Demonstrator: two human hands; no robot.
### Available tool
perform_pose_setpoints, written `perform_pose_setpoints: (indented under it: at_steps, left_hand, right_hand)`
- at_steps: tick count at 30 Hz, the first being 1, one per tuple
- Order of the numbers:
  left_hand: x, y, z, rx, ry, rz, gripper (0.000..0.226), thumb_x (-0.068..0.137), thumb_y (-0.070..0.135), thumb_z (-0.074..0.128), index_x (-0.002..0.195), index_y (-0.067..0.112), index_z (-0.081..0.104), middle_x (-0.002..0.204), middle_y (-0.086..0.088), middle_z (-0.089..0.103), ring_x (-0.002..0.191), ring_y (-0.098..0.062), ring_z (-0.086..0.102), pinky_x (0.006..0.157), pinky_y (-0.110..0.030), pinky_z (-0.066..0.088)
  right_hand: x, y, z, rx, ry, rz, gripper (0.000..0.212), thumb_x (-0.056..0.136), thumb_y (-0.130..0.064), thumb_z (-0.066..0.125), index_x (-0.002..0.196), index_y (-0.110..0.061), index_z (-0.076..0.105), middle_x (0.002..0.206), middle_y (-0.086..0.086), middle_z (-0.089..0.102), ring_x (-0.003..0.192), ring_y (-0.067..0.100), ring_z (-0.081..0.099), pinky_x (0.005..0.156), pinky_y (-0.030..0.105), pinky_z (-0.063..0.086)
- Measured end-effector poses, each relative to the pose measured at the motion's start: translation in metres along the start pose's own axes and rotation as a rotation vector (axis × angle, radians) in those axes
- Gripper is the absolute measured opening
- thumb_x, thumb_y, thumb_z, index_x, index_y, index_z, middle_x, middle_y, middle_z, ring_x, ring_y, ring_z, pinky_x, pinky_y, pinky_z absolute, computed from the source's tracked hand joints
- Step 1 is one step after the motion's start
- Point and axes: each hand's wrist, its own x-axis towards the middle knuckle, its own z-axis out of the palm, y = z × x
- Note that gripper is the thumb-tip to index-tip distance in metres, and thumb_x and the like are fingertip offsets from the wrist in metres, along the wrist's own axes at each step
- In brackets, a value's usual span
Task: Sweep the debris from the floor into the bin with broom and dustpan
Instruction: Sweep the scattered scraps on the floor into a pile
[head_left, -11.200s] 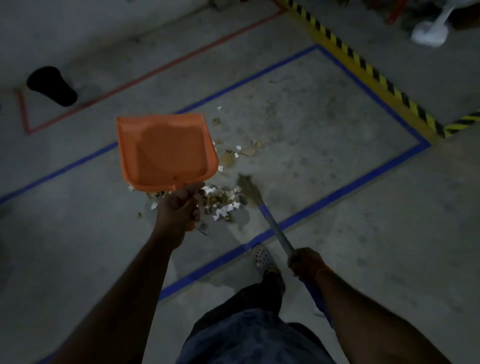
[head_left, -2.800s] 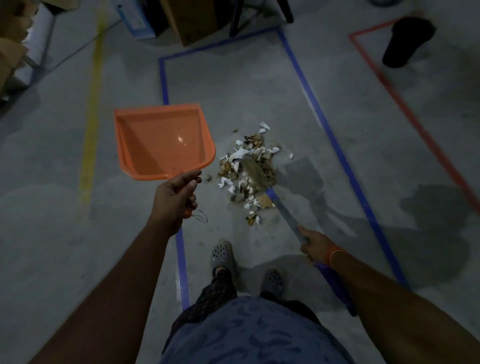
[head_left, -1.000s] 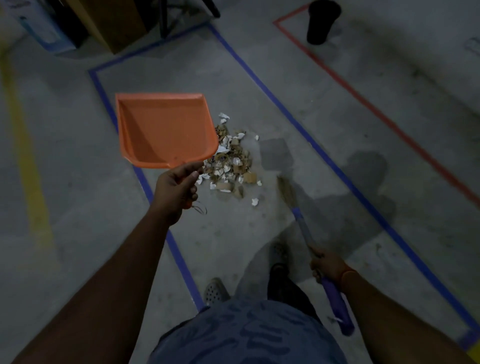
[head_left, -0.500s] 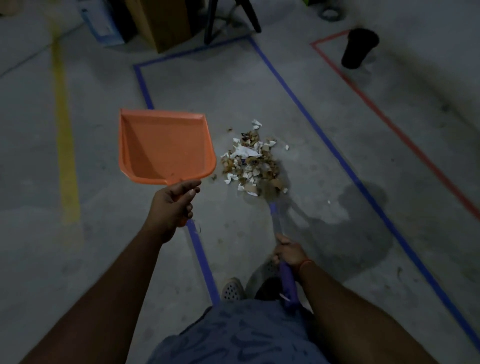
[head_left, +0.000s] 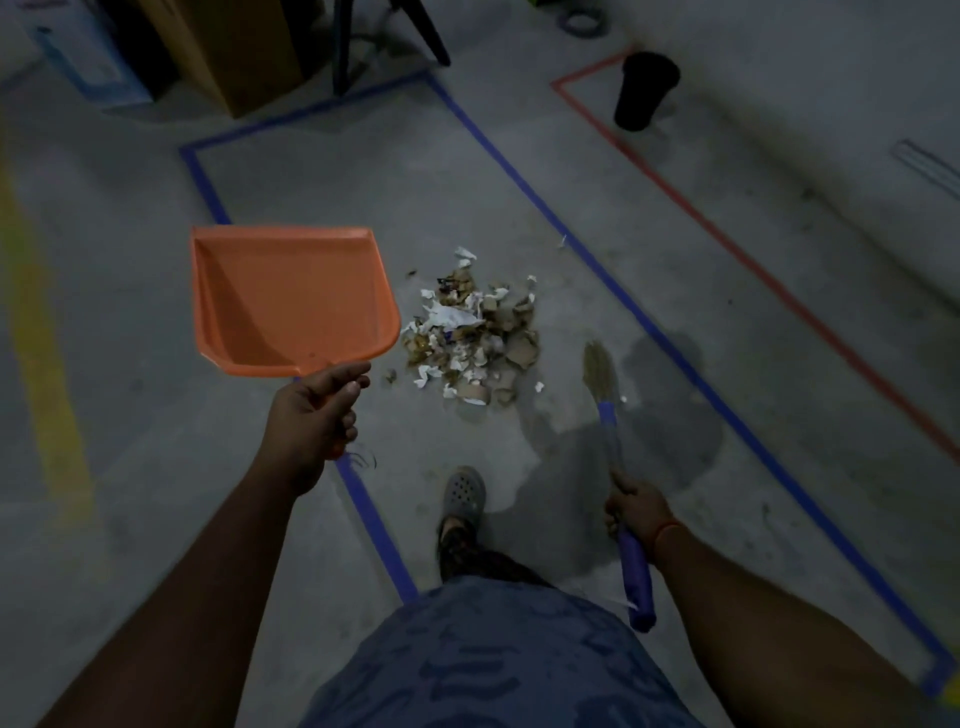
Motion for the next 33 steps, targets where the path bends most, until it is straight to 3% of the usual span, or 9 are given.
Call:
perform_pose_setpoints:
  at_steps: [4, 7, 11, 18, 24, 28, 33]
  left_hand:
    - [0.044, 0.013, 0.006, 0.035, -0.067, -0.008, 0.029, 0.102, 0.005, 0.053, 0.128, 0.007, 0.064, 0.098, -0.008, 0.064, 0.048, -0.01, 0.046, 0.039, -0.02, 0.034]
    - [0.079, 0.021, 0.007, 0.056, -0.105, -0.014, 0.027, 0.101, 0.005, 0.054, 0.125, 0.01, 0.066, 0.098, -0.005, 0.066, 0.05, -0.01, 0.047, 0.043, -0.023, 0.035]
    - [0.12, 0.034, 0.01, 0.059, -0.148, -0.012, 0.026, 0.101, 0.006, 0.055, 0.122, 0.014, 0.069, 0.096, -0.001, 0.068, 0.051, -0.011, 0.045, 0.047, -0.026, 0.035]
    - [0.171, 0.049, 0.018, 0.066, -0.228, -0.017, 0.026, 0.102, 0.006, 0.055, 0.122, 0.014, 0.068, 0.096, -0.009, 0.063, 0.052, -0.013, 0.044, 0.05, -0.028, 0.036]
    - [0.203, 0.072, 0.025, 0.076, -0.328, 0.013, 0.024, 0.101, 0.006, 0.055, 0.118, 0.014, 0.07, 0.086, 0.005, 0.071, 0.05, -0.011, 0.045, 0.046, -0.024, 0.041]
    - [0.221, 0.082, 0.021, 0.079, -0.328, 0.033, 0.022, 0.101, 0.007, 0.056, 0.115, 0.016, 0.071, 0.082, 0.005, 0.071, 0.049, -0.011, 0.047, 0.048, -0.024, 0.04]
    - [0.237, 0.086, 0.011, 0.076, -0.344, 0.037, 0.023, 0.101, 0.008, 0.057, 0.117, 0.015, 0.071, 0.089, -0.001, 0.069, 0.049, -0.01, 0.047, 0.051, -0.027, 0.037]
  right_hand:
    - [0.016, -0.01, -0.018, 0.005, 0.065, 0.065, 0.051, 0.089, 0.012, 0.046, 0.137, -0.005, 0.05, 0.072, 0.015, 0.059, 0.051, 0.024, 0.045, 0.05, 0.03, 0.042]
    - [0.027, -0.017, -0.025, 0.003, 0.104, 0.123, 0.04, 0.092, 0.007, 0.049, 0.13, -0.003, 0.056, 0.063, 0.014, 0.054, 0.047, 0.022, 0.043, 0.043, 0.026, 0.04]
    - [0.047, -0.027, -0.023, -0.058, 0.092, 0.203, 0.056, 0.084, 0.018, 0.044, 0.133, -0.007, 0.055, 0.066, 0.017, 0.055, 0.045, 0.024, 0.047, 0.043, 0.027, 0.041]
    - [0.029, -0.037, 0.0, -0.072, -0.067, 0.168, 0.054, 0.091, 0.011, 0.045, 0.138, -0.016, 0.051, 0.076, 0.018, 0.057, 0.051, 0.022, 0.047, 0.047, 0.027, 0.039]
    - [0.004, -0.041, 0.026, -0.001, -0.036, 0.095, 0.056, 0.09, 0.009, 0.051, 0.136, -0.021, 0.052, 0.079, 0.016, 0.06, 0.05, 0.022, 0.048, 0.048, 0.027, 0.041]
    - [0.021, -0.061, 0.057, 0.008, -0.002, 0.109, 0.06, 0.086, 0.014, 0.048, 0.138, -0.017, 0.051, 0.076, 0.016, 0.06, 0.051, 0.022, 0.049, 0.047, 0.027, 0.044]
    - [0.039, -0.087, 0.091, -0.021, -0.08, 0.176, 0.059, 0.087, 0.015, 0.043, 0.137, -0.014, 0.051, 0.076, 0.016, 0.057, 0.048, 0.021, 0.048, 0.046, 0.026, 0.04]
